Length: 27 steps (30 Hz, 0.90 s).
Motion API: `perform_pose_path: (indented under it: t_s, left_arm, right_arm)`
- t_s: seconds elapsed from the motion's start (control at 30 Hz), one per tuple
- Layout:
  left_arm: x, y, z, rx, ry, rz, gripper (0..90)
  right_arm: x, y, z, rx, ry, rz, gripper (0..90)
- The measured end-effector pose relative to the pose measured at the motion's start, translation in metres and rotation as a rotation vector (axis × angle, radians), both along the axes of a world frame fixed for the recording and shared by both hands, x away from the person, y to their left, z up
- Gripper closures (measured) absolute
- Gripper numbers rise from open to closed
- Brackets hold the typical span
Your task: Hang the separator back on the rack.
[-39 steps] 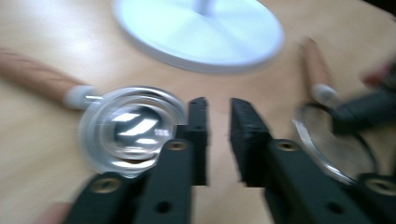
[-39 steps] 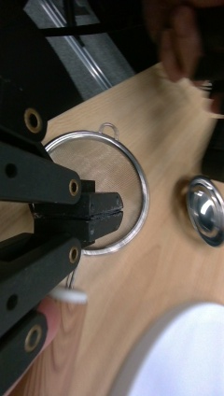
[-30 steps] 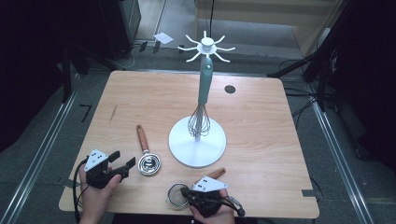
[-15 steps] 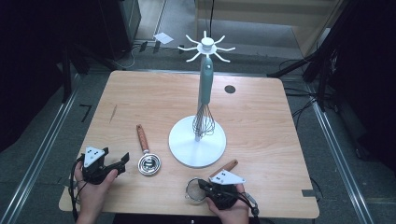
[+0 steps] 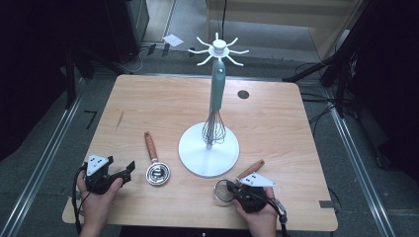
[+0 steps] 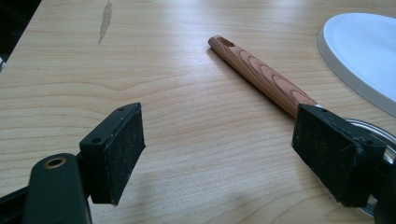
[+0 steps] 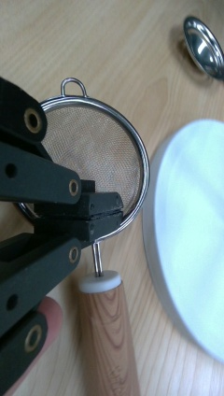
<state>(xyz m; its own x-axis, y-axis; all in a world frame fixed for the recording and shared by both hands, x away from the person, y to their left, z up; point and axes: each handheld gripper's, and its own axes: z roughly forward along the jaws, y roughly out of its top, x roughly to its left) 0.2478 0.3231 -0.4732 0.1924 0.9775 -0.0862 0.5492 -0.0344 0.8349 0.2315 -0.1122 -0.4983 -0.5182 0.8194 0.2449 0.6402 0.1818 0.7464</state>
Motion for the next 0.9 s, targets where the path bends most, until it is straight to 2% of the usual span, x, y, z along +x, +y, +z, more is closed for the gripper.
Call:
perform_pose_path:
  t_s: [0.2,0.23,0.33,0.47,0.6,0.77,0.9]
  left_arm:
    - [0.001,0.001,0.0,-0.01,0.006,0.003,17.9]
    - [0.001,0.001,0.0,-0.023,0.012,-0.003,18.0]
    - [0.001,0.0,0.0,-0.024,0.016,-0.006,18.2]
    - [0.001,0.0,0.0,-0.014,0.017,-0.003,18.1]
    - [0.002,0.002,0.0,-0.046,0.026,-0.004,17.4]
    - [0.002,0.003,0.0,-0.048,0.028,-0.002,16.6]
    - [0.003,0.003,-0.001,-0.041,0.033,0.004,16.6]
  right_arm:
    - [0.006,-0.016,0.0,-0.002,0.006,-0.05,90.0]
    - [0.007,-0.019,0.0,-0.011,-0.002,-0.061,90.0]
    - [0.01,-0.024,0.0,-0.062,-0.026,-0.094,90.0]
    - [0.015,-0.033,-0.001,-0.045,-0.02,-0.119,90.0]
    - [0.018,-0.042,-0.002,-0.04,-0.018,-0.144,90.0]
    - [0.023,-0.056,-0.003,-0.036,-0.016,-0.184,89.3]
    - [0.025,-0.065,-0.002,-0.06,-0.028,-0.213,89.3]
